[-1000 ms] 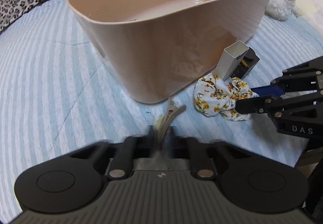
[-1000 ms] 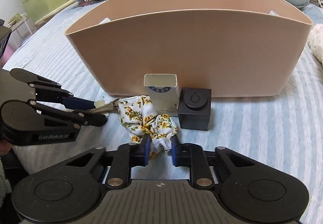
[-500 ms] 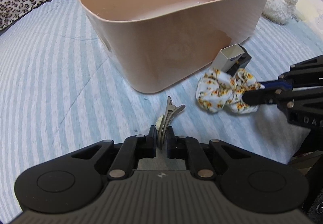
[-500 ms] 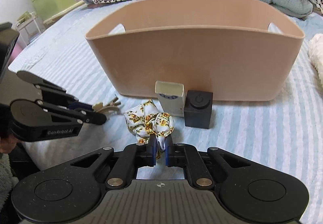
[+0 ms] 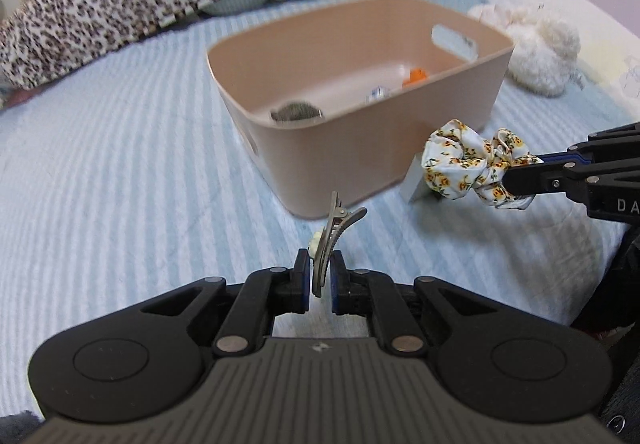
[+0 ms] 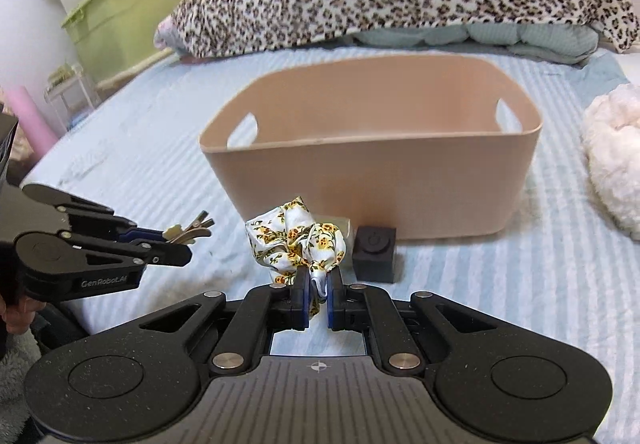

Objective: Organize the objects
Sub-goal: 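Grasp the floral scrunchie with the right gripper while the left grasps the hair clip, then carry both items over the basket and release them inside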

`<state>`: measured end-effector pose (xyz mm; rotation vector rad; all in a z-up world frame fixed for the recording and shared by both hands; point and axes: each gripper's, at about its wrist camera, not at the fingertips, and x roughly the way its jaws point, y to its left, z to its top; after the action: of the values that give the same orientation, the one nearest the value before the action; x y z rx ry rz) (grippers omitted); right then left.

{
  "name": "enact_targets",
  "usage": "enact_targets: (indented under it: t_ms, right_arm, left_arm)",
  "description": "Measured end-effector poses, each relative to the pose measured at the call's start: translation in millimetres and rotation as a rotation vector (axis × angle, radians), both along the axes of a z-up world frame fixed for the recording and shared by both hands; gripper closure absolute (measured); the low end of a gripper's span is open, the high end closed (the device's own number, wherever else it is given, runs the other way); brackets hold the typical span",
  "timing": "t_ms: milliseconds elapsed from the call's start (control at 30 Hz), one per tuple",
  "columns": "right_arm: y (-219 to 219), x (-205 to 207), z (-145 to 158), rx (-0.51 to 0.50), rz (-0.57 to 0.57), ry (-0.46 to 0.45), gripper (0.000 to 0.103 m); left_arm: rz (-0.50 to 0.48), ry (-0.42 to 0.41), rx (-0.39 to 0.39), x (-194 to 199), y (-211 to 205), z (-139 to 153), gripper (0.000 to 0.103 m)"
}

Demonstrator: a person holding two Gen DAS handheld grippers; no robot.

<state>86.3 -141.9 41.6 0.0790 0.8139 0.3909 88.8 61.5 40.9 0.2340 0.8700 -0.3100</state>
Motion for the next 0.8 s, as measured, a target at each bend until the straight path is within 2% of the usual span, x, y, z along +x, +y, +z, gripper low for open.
enact_targets:
  t_ms: [267,467,633,800]
  right_arm:
    - [-23.6,2.4,30.6,0.047,-0.054,-0.100,0.096]
    - [-41.8,20.6,54.7,0.054,-0.101,-0.172,0.096]
    - [-46.4,43.3,64.5,0.036,-0.134,-0.203,0.096]
    - [-45.2,66.7,59.1,0.024,-0.155,-0.190,0.096]
  left_arm:
    - [0.019,-0.128,-0.027,1.9,-4.1,45.2,0.092]
    - [0.041,-0.188,-0.052,23.9,-13.7,66.6,0.092]
    - [0.035,-0.199,-0.040,48.2,-28.9,66.1,0.092]
    - [0.048,-0.177,-0.021,80.8,-42.8,51.0,0.092]
